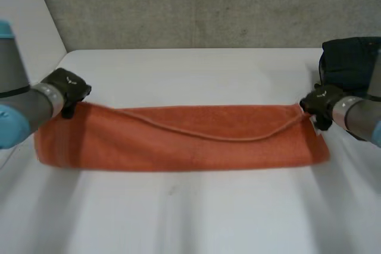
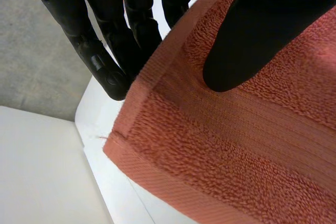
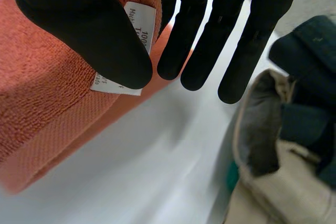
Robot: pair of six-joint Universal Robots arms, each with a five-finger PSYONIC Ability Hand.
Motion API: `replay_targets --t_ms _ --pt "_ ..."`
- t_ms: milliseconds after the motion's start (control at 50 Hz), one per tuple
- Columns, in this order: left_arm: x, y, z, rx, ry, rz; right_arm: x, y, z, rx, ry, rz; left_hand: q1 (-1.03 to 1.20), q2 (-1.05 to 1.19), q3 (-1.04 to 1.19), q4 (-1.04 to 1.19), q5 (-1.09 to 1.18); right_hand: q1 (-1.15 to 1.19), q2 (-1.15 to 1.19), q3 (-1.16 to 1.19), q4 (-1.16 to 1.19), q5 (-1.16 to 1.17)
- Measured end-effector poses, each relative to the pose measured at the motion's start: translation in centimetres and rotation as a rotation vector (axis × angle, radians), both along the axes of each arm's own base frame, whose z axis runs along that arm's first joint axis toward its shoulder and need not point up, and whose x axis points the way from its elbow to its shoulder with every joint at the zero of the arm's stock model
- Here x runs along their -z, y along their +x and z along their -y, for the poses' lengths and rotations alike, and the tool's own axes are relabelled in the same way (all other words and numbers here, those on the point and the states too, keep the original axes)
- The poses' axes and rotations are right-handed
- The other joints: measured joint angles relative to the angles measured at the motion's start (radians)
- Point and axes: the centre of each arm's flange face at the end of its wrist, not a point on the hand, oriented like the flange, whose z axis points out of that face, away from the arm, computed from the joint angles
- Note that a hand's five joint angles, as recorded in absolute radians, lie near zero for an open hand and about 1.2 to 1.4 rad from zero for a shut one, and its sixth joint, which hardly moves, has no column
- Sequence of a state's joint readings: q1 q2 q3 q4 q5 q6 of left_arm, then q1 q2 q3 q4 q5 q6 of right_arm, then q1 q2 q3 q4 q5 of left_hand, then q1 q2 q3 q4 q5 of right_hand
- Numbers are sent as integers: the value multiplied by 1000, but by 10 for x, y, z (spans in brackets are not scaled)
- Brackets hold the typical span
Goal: Fold the laundry.
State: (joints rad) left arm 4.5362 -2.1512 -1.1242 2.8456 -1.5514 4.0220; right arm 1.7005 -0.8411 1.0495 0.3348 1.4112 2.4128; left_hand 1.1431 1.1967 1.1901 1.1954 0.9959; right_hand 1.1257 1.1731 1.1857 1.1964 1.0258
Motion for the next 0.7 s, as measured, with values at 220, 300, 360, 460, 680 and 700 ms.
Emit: replay_targets --t_ms 220,300,360,460,680,700 --pt "23 -19 45 -43 -41 19 13 19 38 24 -108 -26 0 0 0 0 0 0 0 0 0 0" --pt "30 -24 53 -42 -47 24 17 26 46 23 -141 -29 0 0 0 0 0 0 0 0 0 0" --pt "35 -26 58 -45 -50 28 20 29 51 30 -167 -31 0 0 0 0 0 0 0 0 0 0" --pt "44 -27 64 -47 -54 31 25 32 59 48 -200 -37 -257 -267 -258 -265 -241 -326 -368 -368 -366 -388" --pt "43 -36 64 -45 -92 22 20 36 59 101 -238 -42 -955 -993 -984 -998 -947 -904 -961 -976 -981 -977" --pt "41 -36 65 -46 -98 20 19 36 58 101 -240 -35 -955 -993 -984 -998 -947 -904 -961 -976 -981 -977"
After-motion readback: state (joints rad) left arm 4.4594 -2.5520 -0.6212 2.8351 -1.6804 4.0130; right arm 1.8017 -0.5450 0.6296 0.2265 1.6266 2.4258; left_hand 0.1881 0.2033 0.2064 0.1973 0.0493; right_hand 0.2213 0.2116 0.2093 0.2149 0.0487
